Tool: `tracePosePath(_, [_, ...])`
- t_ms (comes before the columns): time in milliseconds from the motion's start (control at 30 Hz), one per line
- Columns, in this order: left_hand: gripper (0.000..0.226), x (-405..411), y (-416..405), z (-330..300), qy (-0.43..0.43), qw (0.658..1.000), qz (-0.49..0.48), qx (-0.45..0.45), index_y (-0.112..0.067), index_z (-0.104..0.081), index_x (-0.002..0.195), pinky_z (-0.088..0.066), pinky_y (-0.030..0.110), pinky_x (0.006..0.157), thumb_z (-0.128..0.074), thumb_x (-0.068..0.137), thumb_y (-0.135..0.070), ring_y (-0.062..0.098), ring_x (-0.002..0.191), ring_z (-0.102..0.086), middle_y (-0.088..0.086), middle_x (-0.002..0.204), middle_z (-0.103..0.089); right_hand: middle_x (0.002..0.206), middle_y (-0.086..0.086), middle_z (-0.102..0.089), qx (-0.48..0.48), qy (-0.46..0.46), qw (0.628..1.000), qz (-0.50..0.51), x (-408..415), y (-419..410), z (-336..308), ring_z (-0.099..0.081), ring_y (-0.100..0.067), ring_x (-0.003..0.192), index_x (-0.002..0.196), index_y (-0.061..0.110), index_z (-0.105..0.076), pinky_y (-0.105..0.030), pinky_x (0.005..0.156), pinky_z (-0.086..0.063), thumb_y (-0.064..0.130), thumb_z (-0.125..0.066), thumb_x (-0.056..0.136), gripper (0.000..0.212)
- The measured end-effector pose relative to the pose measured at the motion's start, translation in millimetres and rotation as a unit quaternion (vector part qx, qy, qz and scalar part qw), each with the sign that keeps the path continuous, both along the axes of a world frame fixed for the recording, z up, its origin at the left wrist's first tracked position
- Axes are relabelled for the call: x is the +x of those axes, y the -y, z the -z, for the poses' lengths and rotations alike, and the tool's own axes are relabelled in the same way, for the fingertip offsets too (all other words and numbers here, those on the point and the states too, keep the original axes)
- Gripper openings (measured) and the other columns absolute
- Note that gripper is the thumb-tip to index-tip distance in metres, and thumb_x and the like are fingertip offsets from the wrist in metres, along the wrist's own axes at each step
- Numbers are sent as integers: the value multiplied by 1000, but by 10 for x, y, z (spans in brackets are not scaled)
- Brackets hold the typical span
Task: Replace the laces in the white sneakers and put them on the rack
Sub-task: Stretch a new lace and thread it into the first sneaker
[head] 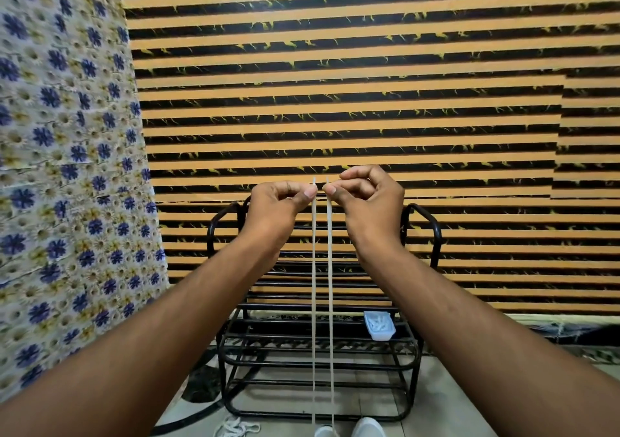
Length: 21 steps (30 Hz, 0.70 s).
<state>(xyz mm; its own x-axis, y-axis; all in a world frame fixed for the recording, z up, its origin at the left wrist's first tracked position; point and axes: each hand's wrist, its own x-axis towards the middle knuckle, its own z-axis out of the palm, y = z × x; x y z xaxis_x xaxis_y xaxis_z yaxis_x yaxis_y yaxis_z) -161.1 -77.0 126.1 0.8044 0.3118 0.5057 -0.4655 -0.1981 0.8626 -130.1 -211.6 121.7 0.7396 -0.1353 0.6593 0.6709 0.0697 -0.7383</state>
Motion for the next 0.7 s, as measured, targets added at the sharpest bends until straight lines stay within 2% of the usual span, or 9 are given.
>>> tracePosePath(133, [11, -7, -6, -6, 5, 1000, 9, 6, -12, -77, 96, -45, 22, 77, -69, 98, -20, -7, 87, -70, -4, 98, -78, 84, 2, -78, -1, 4, 1000, 1, -10, 24, -3, -74, -4, 85, 101, 12, -65, -37, 88, -60, 6, -82, 82, 26])
tracePosePath(300, [12, 7, 10, -4, 11, 1000, 5, 19, -13, -78, 95, -46, 23, 80, -69, 98, -19, 0, 97, -69, -5, 101, -78, 83, 1, -78, -5, 9, 1000, -2, -16, 24, -3, -75, -7, 84, 99, 11, -66, -39, 88, -61, 6, -82, 81, 25])
tracePosePath(433, [12, -5, 16, -6, 13, 1000, 7, 24, -13, -78, 95, -45, 22, 78, -68, 98, -20, -6, 91, -69, -4, 100, -78, 83, 3, -78, -4, 11, 1000, -2, -25, 31, -5, -74, -6, 84, 98, 12, -66, -38, 87, -60, 7, -82, 82, 24])
tracePosePath(700, [14, 17, 35, 3, 9, 1000, 12, 27, -13, -79, 98, -46, 27, 86, -67, 99, -20, 3, 100, -70, -3, 100, -79, 83, 4, -77, -10, 8, 1000, -1, -44, 43, -16, -74, -4, 84, 98, 14, -65, -32, 83, -60, 8, -83, 81, 25])
